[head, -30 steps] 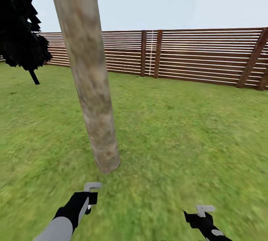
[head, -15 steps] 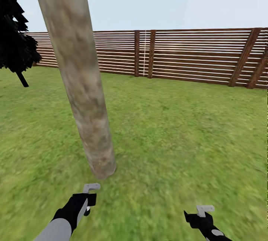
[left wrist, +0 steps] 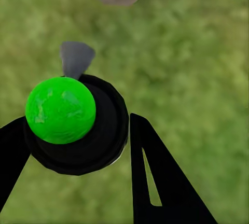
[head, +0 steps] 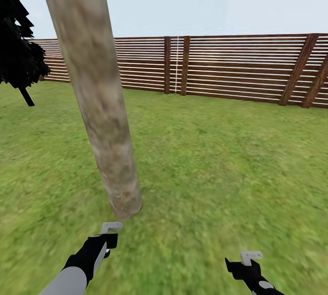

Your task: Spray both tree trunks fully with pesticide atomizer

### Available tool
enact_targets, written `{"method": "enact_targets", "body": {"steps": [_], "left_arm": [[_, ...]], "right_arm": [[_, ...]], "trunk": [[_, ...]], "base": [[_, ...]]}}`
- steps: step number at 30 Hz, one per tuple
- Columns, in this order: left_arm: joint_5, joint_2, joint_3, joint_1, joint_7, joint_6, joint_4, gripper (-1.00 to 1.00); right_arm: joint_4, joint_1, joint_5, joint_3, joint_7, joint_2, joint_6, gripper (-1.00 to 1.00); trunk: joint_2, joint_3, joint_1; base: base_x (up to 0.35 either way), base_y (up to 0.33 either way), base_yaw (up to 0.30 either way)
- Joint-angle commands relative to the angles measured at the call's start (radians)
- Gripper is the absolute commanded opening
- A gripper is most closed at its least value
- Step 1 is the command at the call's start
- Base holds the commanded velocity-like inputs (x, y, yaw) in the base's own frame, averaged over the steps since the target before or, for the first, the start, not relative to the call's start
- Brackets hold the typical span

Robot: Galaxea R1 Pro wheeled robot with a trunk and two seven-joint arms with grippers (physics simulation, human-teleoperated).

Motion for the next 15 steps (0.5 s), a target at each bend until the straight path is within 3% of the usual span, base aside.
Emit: {"method": "enact_targets", "body": {"steps": [1, 13, 14, 15], "left_arm": [[0.000, 0.000, 0.000, -0.001, 0.000, 0.000, 0.000, -1.00], [0.001, 0.002, 0.004, -0.001, 0.000, 0.001, -0.002, -1.00], [0.001, 0.002, 0.004, -0.001, 0.000, 0.001, -0.002, -1.00], [0.001, 0.002, 0.004, -0.001, 0.000, 0.002, -0.002, -1.00]], "right_arm": [[0.000, 0.000, 0.000, 0.001, 0.000, 0.000, 0.000, 1.00], [-0.001, 0.000, -0.001, -0.001, 0.001, 0.004, -0.007, 1.00], [-0.001, 0.001, -0.001, -0.001, 0.001, 0.003, -0.037, 1.00], [0.000, 0.001, -0.001, -0.001, 0.001, 0.002, -0.140, 1.00]], "trunk": [[-0.007, -0.003, 0.004], [-0.091, -0.041, 0.050], [-0.098, -0.044, 0.054], [-0.105, -0.047, 0.058]], "base": [[0.000, 0.000, 0.000], [0.000, 0.000, 0.000], [0.000, 0.000, 0.000], [0.000, 0.000, 0.000]]}}
